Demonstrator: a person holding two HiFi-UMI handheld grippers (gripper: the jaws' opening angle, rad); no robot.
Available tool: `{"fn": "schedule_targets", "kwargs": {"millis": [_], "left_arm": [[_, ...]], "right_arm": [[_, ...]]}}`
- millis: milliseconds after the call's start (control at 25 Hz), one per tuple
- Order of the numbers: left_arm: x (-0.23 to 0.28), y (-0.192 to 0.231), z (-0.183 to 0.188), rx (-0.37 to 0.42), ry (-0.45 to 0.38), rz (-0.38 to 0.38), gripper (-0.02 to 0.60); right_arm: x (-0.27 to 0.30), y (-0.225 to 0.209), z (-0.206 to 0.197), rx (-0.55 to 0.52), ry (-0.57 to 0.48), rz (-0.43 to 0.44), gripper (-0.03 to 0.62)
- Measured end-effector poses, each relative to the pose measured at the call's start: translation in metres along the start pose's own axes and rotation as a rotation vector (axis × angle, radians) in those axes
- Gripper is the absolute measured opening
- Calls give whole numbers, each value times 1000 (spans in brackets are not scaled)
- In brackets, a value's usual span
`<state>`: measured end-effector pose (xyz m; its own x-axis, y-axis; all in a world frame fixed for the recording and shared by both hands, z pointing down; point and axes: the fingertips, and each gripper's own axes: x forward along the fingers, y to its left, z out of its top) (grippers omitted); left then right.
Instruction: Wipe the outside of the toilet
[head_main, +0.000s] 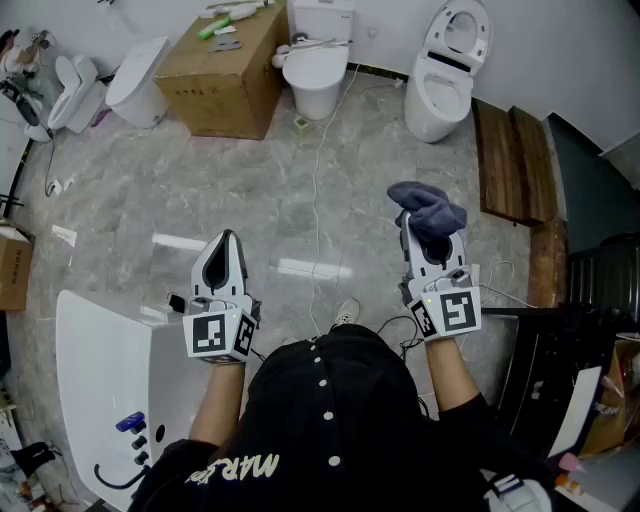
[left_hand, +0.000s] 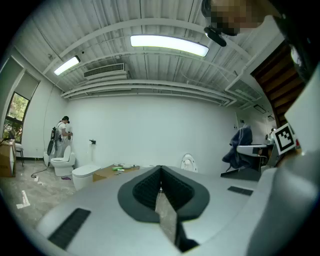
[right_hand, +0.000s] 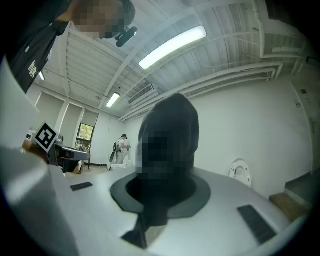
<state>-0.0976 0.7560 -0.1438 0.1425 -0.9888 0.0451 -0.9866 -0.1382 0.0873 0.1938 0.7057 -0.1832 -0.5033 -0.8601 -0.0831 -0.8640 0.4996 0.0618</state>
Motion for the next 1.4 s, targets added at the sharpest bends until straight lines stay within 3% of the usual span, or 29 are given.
{"fn": "schedule_targets", "kwargs": {"millis": [360, 760, 1080, 1400], "left_arm": [[8, -10, 0, 2, -9, -5, -2], [43, -27, -8, 43, 11, 1, -2], [68, -48, -18, 35, 52, 43, -2], [87, -71, -14, 27, 23, 73, -2]], "right_arm": [[-5, -16, 0, 77, -55, -41, 64], [7, -53, -26, 84, -16, -72, 64], [24, -85, -48, 113, 8, -37, 64], [37, -110, -45, 83, -19, 9, 64]]}}
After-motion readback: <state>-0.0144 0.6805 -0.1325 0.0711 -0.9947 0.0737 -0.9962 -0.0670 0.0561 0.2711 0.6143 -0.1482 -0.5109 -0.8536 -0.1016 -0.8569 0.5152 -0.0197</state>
